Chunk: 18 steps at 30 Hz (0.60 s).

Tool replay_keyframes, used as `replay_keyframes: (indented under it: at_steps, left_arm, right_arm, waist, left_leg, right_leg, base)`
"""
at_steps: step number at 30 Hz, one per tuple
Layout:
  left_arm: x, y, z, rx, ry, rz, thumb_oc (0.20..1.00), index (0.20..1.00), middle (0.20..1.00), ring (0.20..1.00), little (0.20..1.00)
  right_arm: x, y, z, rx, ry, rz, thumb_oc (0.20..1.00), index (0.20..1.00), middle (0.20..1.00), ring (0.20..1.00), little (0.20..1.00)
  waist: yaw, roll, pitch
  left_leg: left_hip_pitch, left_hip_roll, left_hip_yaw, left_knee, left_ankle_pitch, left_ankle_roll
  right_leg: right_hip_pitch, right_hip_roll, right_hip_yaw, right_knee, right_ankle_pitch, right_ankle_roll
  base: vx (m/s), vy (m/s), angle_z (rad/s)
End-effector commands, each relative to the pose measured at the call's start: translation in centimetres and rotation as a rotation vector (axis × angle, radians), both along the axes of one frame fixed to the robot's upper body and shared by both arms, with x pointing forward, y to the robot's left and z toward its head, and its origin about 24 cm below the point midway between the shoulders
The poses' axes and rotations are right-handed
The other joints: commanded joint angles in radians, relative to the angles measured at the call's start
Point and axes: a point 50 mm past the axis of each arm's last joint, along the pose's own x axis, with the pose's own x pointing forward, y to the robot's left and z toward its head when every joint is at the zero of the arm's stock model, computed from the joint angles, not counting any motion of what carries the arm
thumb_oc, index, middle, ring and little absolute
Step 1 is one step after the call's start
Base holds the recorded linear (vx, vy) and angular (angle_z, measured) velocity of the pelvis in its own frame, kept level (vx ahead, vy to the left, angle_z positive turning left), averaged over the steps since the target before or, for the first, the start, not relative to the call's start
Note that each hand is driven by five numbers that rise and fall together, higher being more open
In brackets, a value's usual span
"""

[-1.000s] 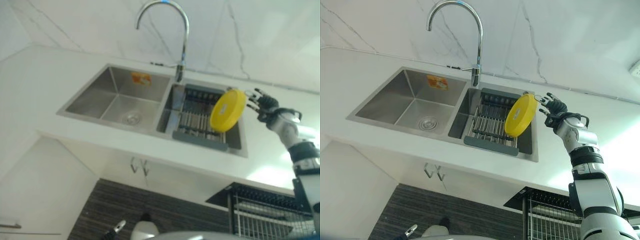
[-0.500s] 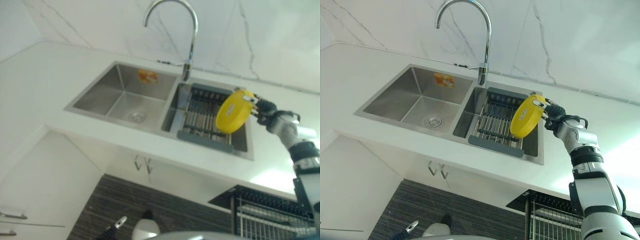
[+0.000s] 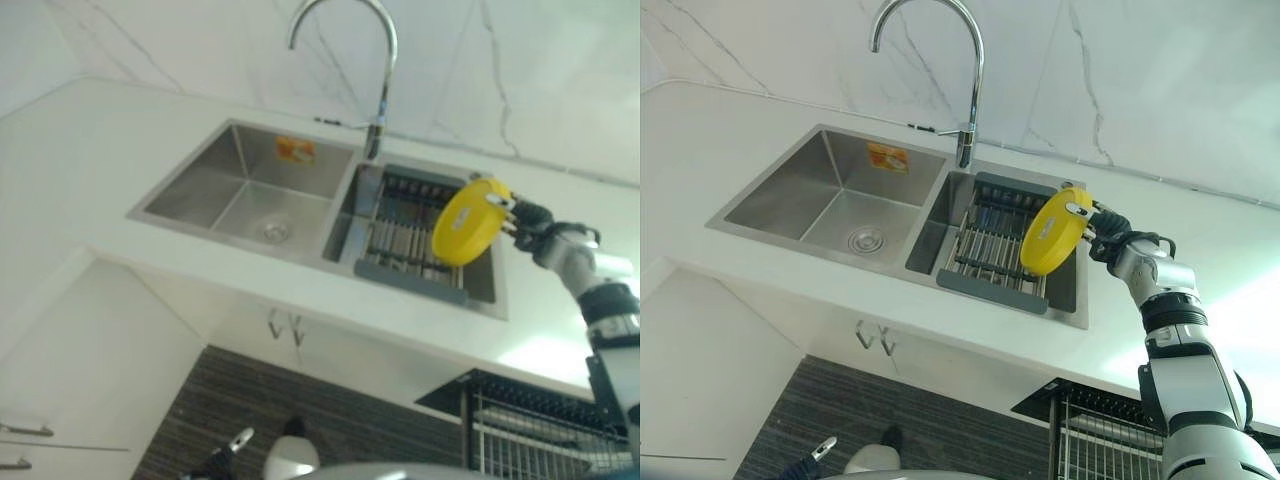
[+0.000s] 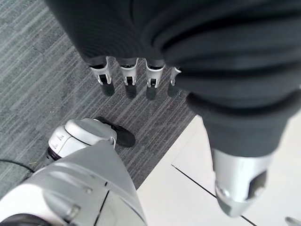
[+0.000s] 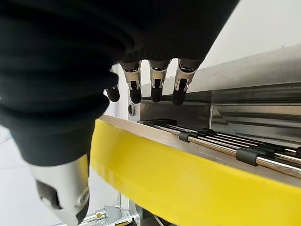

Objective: Place the dishes in the dishwasher.

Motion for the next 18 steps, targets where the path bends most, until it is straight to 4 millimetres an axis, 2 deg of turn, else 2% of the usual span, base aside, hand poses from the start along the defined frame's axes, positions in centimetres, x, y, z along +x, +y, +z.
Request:
replay_keyframes:
  at_steps: [1,18]
  left_arm:
    - [1.11,0.39,0.27,0.021,-0.005,-0.045,1.000,1.000,1.000,1.000,1.000]
    - [0.80,0.43,0.14,0.024,-0.001,-0.044,1.000,1.000,1.000,1.000,1.000]
  right_arm:
    - [1.38,-0.79,5.65,-0.096,-0.124,0.008,1.000,1.000,1.000,1.000,1.000]
    - [1.76,0.02,5.51,-0.075,-0.116,0.036,1.000,1.000,1.000,1.000,1.000]
  waist:
    - [0.035,0.002,-0.018]
    - [0.044,-0.001,-0.015]
  left_leg:
    - [0.026,-0.038,0.012,0.005,-0.117,-0.019]
    - [0.029,-0.039,0.008,0.005,-0.118,-0.019]
  right_leg:
    - [0.037,0.001,0.017,0.011,-0.028,-0.012]
    - [0.039,-0.003,0.010,0.013,-0.027,-0.010]
  base:
    - [0.00,0.000,0.00]
    - [0.00,0.000,0.01]
